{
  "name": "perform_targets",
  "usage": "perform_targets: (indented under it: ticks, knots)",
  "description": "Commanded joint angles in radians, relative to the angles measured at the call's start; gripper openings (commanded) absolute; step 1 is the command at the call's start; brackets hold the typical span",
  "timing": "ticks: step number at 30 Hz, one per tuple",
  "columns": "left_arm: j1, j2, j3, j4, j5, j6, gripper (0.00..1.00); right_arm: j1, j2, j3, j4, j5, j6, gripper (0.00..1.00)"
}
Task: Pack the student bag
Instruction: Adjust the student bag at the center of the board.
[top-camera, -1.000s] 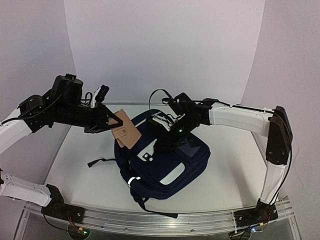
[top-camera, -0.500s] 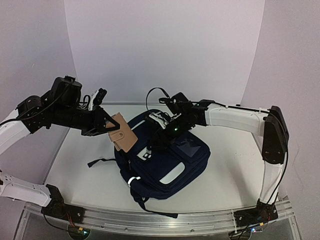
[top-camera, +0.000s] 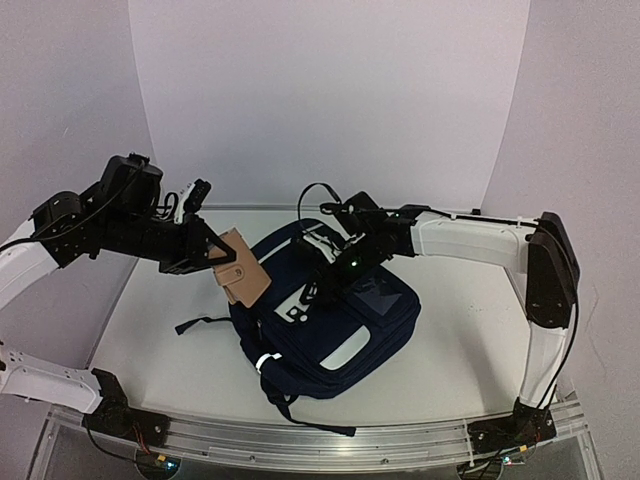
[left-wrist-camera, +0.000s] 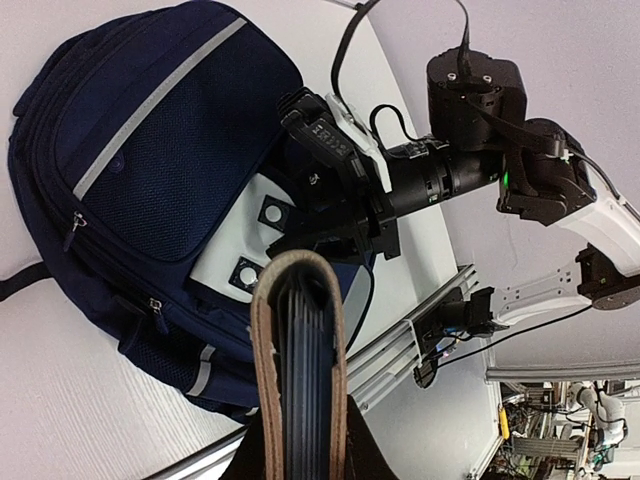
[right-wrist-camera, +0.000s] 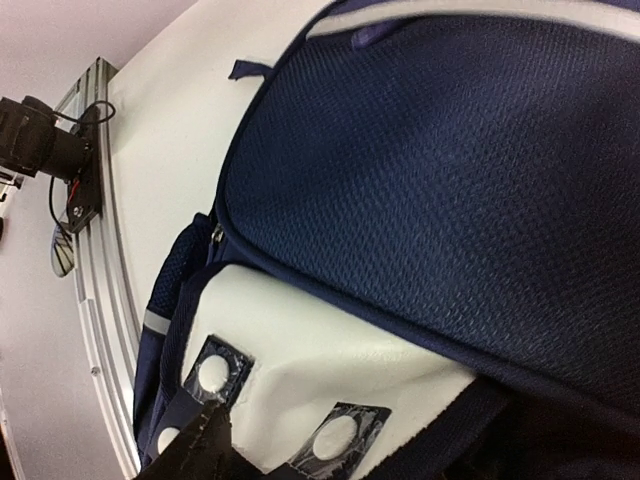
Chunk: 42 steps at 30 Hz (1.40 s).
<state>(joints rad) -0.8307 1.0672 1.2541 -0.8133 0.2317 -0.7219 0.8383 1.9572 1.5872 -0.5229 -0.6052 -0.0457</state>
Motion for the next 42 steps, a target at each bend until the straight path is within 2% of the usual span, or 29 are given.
perform_targets:
  ticks: [1,6,12,19,21,24,30,34,37,42]
  knots:
    - [-0.002,-0.017,0.011,0.014,-0.007,0.019,0.0,-0.002,-0.058,-0.01,-0.023,-0.115,0.156,0.4]
    - [-0.002,-0.02,0.013,0.002,-0.011,0.015,0.0,-0.002,-0.043,0.037,-0.019,-0.273,0.26,0.24]
    - [-0.002,-0.015,0.017,-0.001,-0.008,0.007,0.0,-0.009,0.016,0.147,0.07,-0.359,0.396,0.01]
    - [-0.002,-0.007,0.023,0.002,0.008,0.005,0.0,-0.047,0.07,0.088,0.438,-0.476,0.793,0.0]
    - [-0.002,0.004,0.037,-0.006,0.016,0.016,0.0,-0.049,0.08,0.08,0.482,-0.498,0.847,0.0]
    - [-0.005,0.028,0.053,-0.007,0.033,0.047,0.0,-0.049,0.096,0.077,0.55,-0.517,0.916,0.08]
    - [-0.025,0.147,0.091,0.018,0.08,0.135,0.0,-0.049,0.131,0.103,0.57,-0.468,0.925,0.43]
    - [-0.031,0.237,0.112,0.087,0.113,0.189,0.0,-0.058,0.156,0.108,0.567,-0.425,0.902,0.56]
    - [-0.031,0.282,0.108,0.13,0.1,0.222,0.0,-0.071,0.169,0.118,0.567,-0.413,0.901,0.64]
    - [-0.01,0.278,0.021,0.213,-0.014,0.244,0.0,-0.092,0.165,0.124,0.567,-0.416,0.884,0.66]
